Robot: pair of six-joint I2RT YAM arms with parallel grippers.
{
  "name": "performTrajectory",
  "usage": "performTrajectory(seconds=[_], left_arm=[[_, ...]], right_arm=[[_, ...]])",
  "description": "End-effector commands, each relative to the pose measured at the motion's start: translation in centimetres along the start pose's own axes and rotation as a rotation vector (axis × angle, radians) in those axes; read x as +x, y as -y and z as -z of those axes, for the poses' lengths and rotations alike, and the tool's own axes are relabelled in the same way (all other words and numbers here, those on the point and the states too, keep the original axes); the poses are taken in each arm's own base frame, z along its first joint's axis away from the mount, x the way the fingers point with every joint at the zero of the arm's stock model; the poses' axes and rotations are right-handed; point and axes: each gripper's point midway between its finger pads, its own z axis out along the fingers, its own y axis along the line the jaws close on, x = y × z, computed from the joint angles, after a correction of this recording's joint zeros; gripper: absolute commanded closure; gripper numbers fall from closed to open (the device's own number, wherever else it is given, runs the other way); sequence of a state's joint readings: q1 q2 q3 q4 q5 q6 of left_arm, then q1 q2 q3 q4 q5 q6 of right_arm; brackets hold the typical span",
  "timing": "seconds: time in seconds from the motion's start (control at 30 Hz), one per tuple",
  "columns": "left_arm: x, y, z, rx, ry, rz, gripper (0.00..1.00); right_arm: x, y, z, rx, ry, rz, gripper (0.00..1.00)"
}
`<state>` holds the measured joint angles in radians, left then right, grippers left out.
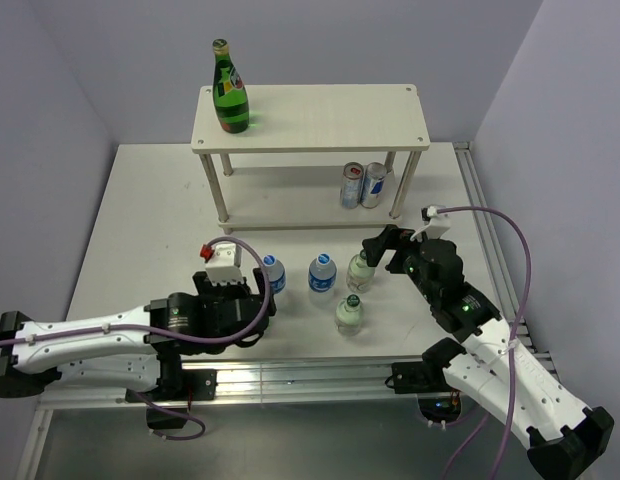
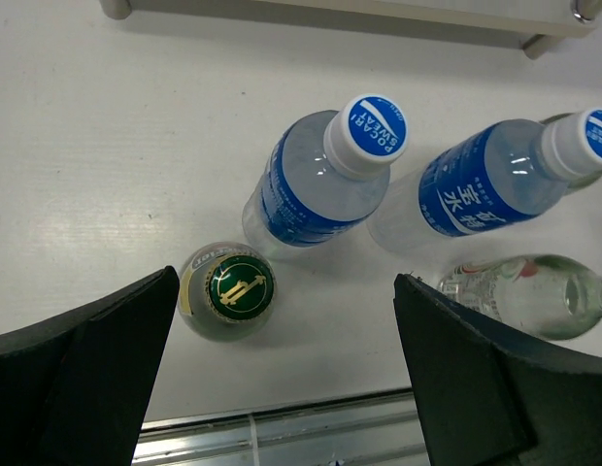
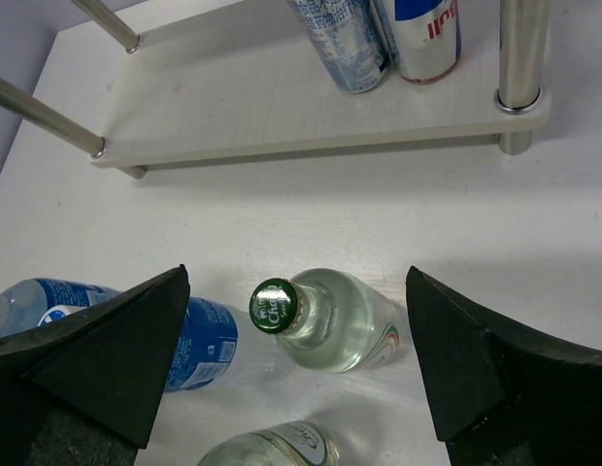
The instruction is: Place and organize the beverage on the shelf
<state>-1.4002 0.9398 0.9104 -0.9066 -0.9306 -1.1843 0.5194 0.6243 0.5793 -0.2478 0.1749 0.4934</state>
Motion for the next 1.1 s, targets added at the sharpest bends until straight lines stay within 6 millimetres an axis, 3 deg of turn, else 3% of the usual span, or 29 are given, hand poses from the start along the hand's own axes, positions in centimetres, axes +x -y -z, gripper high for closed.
performTrajectory(seconds=[0.0, 0.37, 0.73, 0.77, 0.87, 0.9, 0.97, 1.0, 1.07], left_arm=[[0.2, -0.7, -0.7, -0.071, 0.060, 0.046, 0.01], [1.8, -2.6, -2.7, -0.220, 0.156, 0.019, 0.08], [1.9, -2.8, -3.6, -0.264, 0.229, -0.001, 0.48], [1.9, -2.8, -3.6, -0.265, 0.235, 0.008, 0.57], [1.9, -3.1, -3.7, -0.289, 0.250, 0.002, 0.71], [1.8, -3.1, -3.7, -0.292, 0.255, 0.004, 0.81], [1.9, -3.4, -3.7, -0.311, 0.263, -0.011, 0.87], [1.8, -3.3, -3.7, -0.314, 0.268, -0.013, 0.96], [1.8, -3.5, -3.6, -0.330, 0.274, -0.034, 1.00]], right_arm=[[-0.3, -0.1, -0.1, -0.002, 0.020, -0.005, 0.01], [0.0, -0.1, 0.0, -0.005, 0.015, -0.008, 0.01], [0.3, -0.4, -0.1, -0.020, 0.001, -0.008, 0.01], [0.4, -0.4, -0.2, -0.022, -0.002, -0.008, 0.01], [0.5, -0.4, -0.3, -0.020, -0.012, -0.006, 0.01], [0.6, -0.4, -0.4, -0.019, -0.013, -0.007, 0.01], [0.5, -0.4, -0.4, -0.019, -0.013, -0.007, 0.01], [0.7, -0.4, -0.5, -0.018, -0.018, -0.006, 0.01], [0.7, -0.4, -0.5, -0.018, -0.019, -0.005, 0.01]])
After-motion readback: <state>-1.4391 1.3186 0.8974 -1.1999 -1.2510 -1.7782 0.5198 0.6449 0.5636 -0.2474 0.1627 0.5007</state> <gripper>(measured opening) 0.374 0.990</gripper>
